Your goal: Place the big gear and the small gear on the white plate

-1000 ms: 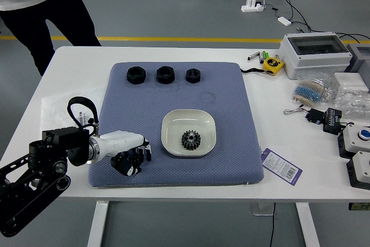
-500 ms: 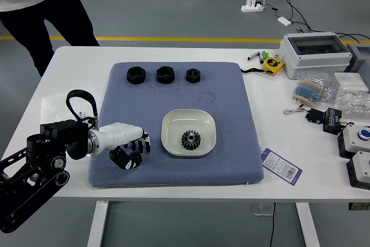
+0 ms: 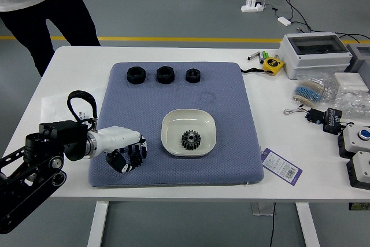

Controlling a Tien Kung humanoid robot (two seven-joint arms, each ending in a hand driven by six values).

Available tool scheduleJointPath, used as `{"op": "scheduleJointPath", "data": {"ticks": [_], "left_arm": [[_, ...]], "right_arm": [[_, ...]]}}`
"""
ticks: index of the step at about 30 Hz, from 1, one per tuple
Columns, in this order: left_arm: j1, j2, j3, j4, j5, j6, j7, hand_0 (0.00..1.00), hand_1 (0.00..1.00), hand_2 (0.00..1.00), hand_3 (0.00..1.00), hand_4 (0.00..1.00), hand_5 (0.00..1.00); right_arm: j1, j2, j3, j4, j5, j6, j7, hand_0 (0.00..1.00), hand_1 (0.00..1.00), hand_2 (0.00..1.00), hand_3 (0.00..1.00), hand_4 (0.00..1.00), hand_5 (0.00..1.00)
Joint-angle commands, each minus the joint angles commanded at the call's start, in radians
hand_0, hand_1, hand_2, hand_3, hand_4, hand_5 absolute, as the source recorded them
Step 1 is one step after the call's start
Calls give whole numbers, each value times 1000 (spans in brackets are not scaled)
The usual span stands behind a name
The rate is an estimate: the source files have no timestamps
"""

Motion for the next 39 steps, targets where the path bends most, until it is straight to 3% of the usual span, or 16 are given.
{"op": "scheduleJointPath", "data": {"ticks": [7, 8, 13, 14, 19, 20, 39], "left_arm": [[-1, -4, 4, 4, -6, 7, 1, 464, 591, 635, 678, 636, 2], [-1, -4, 4, 6, -8, 8, 1, 434, 523, 556, 617, 533, 2], [-2, -5, 4, 12, -17, 11, 3, 434, 523, 556, 617, 533, 2], [-3, -6, 4, 15, -19, 11, 3, 411, 480, 520, 559, 508, 2], [-3, -6, 4, 18, -23, 10, 5, 411, 480, 520, 559, 508, 2], [-3, -6, 4, 18, -23, 10, 5, 374, 431, 474, 514, 479, 2], [-7, -1, -9, 2, -34, 3, 7, 352, 387, 435, 476, 502, 2]], "right_arm": [[1, 0, 0, 0, 0, -1, 0, 651, 655, 729, 579, 839, 678], [1, 0, 0, 0, 1, -1, 0, 651, 655, 731, 579, 839, 679], [2, 0, 0, 0, 0, -1, 0, 651, 655, 731, 579, 839, 679], [2, 0, 0, 0, 0, -1, 0, 651, 655, 729, 579, 840, 679], [3, 0, 1, 0, -1, -1, 0, 651, 655, 729, 579, 840, 679], [3, 0, 1, 0, -1, -1, 0, 651, 654, 729, 579, 840, 678], [2, 0, 2, 0, -2, -2, 0, 651, 655, 729, 579, 840, 678]]}}
